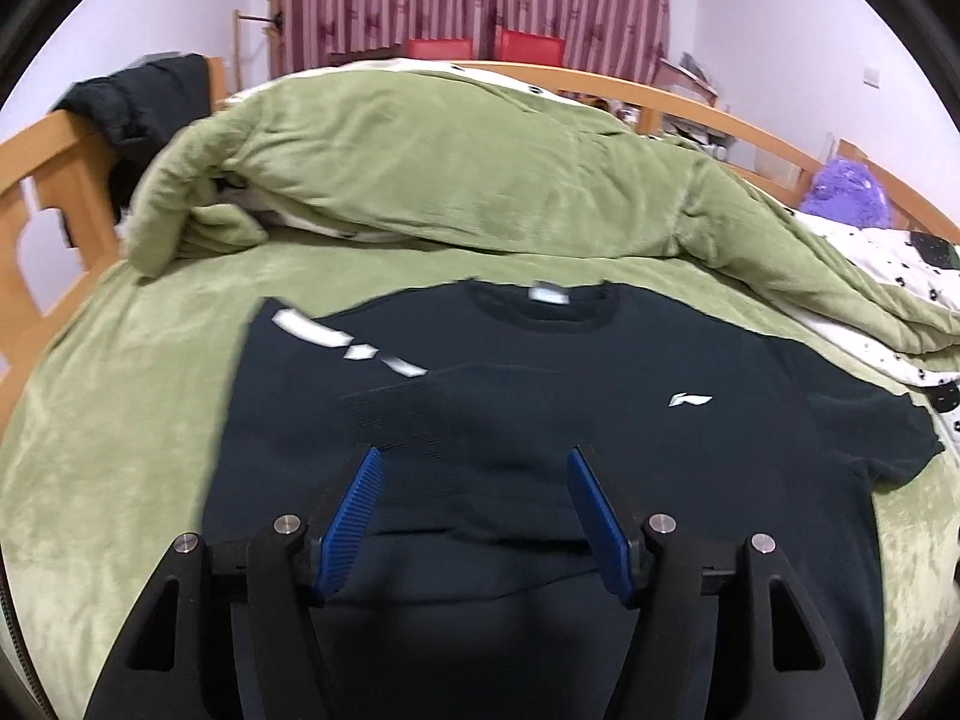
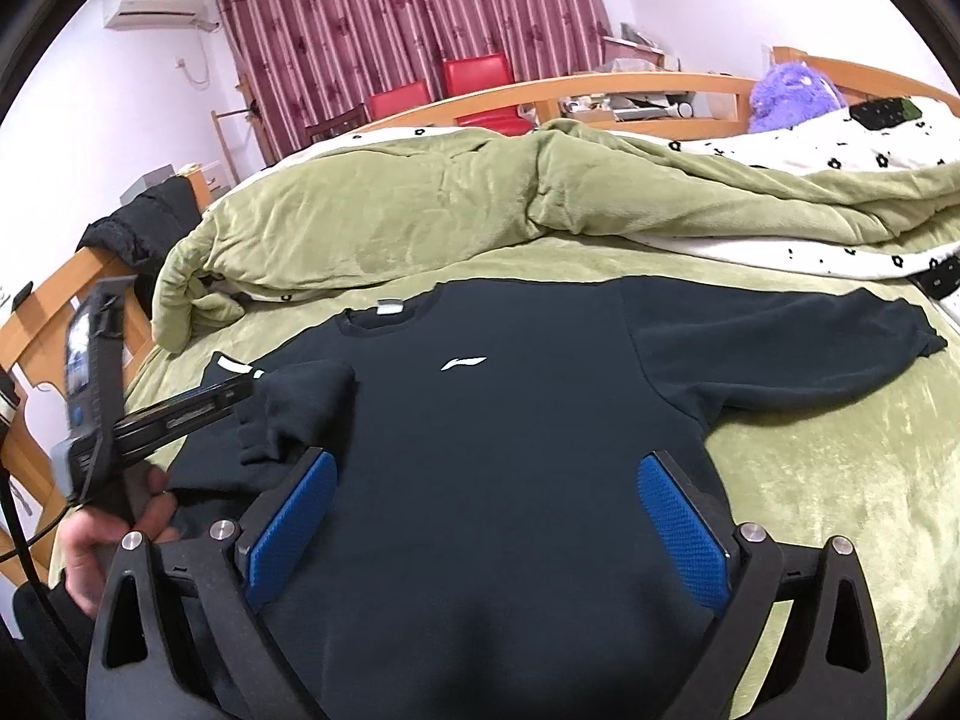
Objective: Fold small clothes
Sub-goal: 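Carry the sleeve across the sweatshirt body with the left tool and release, then grasp the folded sleeve's cuff with the right tool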
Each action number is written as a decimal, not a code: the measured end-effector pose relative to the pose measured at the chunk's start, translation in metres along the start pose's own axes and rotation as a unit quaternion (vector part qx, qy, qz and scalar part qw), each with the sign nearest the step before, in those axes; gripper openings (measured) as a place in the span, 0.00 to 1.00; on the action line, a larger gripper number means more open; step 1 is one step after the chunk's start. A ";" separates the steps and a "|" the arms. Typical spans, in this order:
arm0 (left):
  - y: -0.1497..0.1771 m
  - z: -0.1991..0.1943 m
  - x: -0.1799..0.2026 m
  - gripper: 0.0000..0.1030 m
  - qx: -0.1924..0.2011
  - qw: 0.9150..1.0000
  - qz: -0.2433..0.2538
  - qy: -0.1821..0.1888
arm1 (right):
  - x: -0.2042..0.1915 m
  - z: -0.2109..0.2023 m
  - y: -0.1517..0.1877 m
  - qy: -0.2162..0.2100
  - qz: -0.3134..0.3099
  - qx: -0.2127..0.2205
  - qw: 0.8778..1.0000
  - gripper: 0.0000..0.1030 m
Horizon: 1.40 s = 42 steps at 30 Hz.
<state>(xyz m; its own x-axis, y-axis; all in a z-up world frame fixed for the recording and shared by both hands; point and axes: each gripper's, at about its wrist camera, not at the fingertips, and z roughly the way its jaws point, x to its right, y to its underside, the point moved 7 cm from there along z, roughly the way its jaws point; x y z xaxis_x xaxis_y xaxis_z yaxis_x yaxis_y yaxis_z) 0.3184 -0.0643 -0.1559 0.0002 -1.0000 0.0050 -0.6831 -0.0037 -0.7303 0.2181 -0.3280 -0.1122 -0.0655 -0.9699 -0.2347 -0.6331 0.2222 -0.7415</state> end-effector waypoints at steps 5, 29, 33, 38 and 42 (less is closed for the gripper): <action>0.013 -0.029 -0.052 0.61 0.017 0.999 -0.016 -0.035 | -0.023 0.002 0.005 0.009 -0.032 0.003 0.999 0.87; 0.053 -0.009 -0.225 0.63 0.029 0.991 -0.107 -0.072 | -0.162 0.111 0.012 -0.055 -0.122 -0.049 0.990 0.67; 0.054 0.000 -0.242 0.63 0.031 0.990 -0.117 -0.074 | -0.186 0.147 0.019 -0.068 -0.136 -0.059 0.987 0.74; 0.057 0.010 -0.250 0.64 0.029 0.989 -0.127 -0.066 | -0.213 0.190 0.035 -0.082 -0.157 -0.085 0.980 0.76; 0.058 0.015 -0.251 0.64 0.026 0.989 -0.135 -0.058 | -0.224 0.218 0.049 -0.059 -0.194 -0.107 0.973 0.78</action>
<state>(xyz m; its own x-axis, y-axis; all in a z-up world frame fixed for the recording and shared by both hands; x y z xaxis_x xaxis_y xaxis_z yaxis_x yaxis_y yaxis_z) 0.2898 0.1862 -0.2092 0.2635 -0.9562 0.1274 -0.6081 -0.2672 -0.7475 0.3700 -0.0780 -0.2330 0.2919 -0.9555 -0.0436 -0.7398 -0.1966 -0.6434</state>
